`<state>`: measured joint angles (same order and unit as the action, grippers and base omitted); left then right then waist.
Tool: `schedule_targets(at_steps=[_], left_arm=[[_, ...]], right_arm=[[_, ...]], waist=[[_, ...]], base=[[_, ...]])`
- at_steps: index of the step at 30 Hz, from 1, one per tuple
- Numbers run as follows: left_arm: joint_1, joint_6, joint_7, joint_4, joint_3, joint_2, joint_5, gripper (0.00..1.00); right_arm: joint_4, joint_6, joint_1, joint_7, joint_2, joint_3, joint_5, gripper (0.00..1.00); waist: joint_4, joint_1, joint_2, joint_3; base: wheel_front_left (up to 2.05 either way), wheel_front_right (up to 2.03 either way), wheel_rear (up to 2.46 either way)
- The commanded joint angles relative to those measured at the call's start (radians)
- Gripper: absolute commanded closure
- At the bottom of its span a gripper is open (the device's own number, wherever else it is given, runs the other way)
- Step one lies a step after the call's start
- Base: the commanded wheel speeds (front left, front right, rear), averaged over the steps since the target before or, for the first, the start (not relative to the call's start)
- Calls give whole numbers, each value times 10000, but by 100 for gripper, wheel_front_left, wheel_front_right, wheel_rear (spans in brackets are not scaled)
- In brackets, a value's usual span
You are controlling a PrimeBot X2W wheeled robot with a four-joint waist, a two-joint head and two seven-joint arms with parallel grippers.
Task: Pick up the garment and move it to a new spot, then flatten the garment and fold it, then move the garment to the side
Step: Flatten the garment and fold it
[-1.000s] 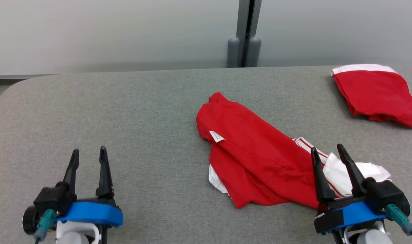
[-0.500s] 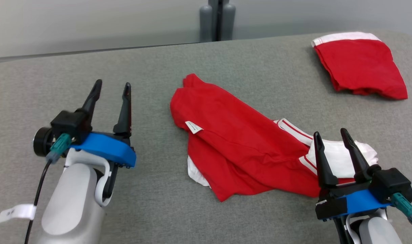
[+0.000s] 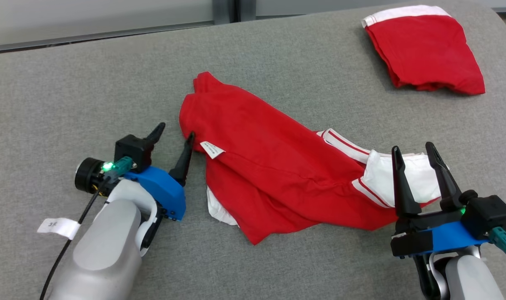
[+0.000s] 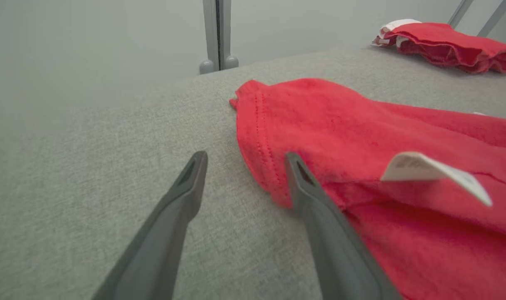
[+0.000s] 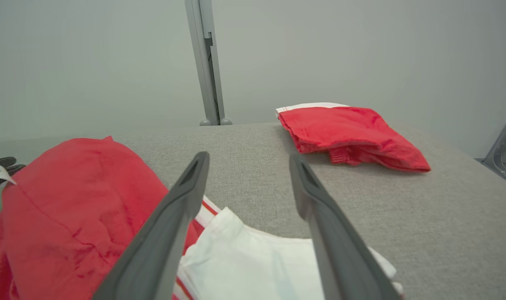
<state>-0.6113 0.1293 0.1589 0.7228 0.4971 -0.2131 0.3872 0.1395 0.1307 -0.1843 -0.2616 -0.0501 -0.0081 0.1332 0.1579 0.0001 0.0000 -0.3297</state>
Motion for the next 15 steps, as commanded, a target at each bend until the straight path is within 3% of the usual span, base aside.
schedule_targets(at_steps=[1, 13, 14, 15], left_arm=[[-244, 17, 42, 156, 184, -47, 57, 0], [-904, 16, 109, 1796, 2050, 141, 818, 2], [-925, 18, 88, 1859, 2232, 164, 929, 44], [-936, 18, 104, 1921, 2370, 171, 1022, 96]], right_arm=[[-63, 1, -149, -47, -10, -22, 11, 0], [-62, 1, -208, -47, -10, -104, 40, 0], [-72, 1, -207, -47, -10, -117, 41, 0], [-71, 1, -202, -47, -10, -121, 37, 0]], waist=[[36, -1, 0, -45], [276, -1, 0, -169], [285, -1, 0, -160], [294, -1, 0, -138]], base=[[0, 0, 0], [0, 0, 0], [0, 0, 0], [0, 0, 0]])
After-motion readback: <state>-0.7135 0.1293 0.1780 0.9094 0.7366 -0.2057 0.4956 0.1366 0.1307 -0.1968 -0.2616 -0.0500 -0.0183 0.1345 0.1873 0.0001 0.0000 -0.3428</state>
